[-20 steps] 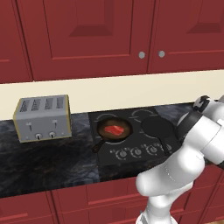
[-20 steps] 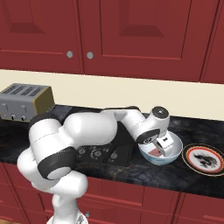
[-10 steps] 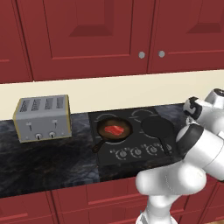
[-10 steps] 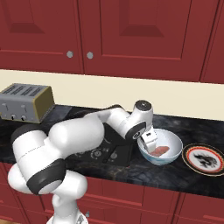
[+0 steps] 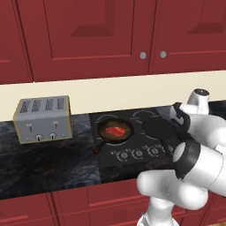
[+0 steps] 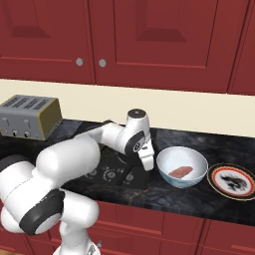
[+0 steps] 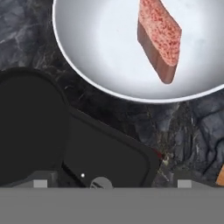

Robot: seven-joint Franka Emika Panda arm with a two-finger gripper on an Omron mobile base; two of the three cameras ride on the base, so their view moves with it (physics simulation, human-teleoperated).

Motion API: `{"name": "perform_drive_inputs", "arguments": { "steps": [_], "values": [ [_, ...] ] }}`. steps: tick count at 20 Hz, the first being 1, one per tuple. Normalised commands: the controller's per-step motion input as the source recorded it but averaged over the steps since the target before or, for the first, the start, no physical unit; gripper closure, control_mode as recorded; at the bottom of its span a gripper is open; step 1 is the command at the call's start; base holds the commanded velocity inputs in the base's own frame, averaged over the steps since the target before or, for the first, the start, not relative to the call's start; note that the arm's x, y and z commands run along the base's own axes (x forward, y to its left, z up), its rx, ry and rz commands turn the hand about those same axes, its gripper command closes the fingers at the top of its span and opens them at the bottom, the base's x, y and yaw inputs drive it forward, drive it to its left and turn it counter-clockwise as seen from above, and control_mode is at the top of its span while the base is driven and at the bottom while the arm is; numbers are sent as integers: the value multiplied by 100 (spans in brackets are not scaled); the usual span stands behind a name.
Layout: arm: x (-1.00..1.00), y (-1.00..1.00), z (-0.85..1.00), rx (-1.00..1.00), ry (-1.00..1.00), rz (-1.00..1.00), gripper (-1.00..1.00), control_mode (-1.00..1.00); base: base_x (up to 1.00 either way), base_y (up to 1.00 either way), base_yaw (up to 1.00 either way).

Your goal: Place one of the steaks on the plate and the other in the bowl. Then place the bowl in the fridge.

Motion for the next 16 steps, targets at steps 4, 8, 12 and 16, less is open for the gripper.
{"name": "perform_drive_inputs", "arguments": {
  "steps": [4, 8, 12, 16],
  "values": [
    [-33, 95, 0, 0, 5, 0, -100, -100, 0, 0, 0],
    [-10, 86, -14, 0, 7, 5, -100, -100, 0, 0, 0],
    [-3, 57, -21, 0, 8, 29, -100, -100, 0, 0, 0],
    [0, 17, -8, 0, 6, 27, -100, -100, 0, 0, 0]
  ]
}}
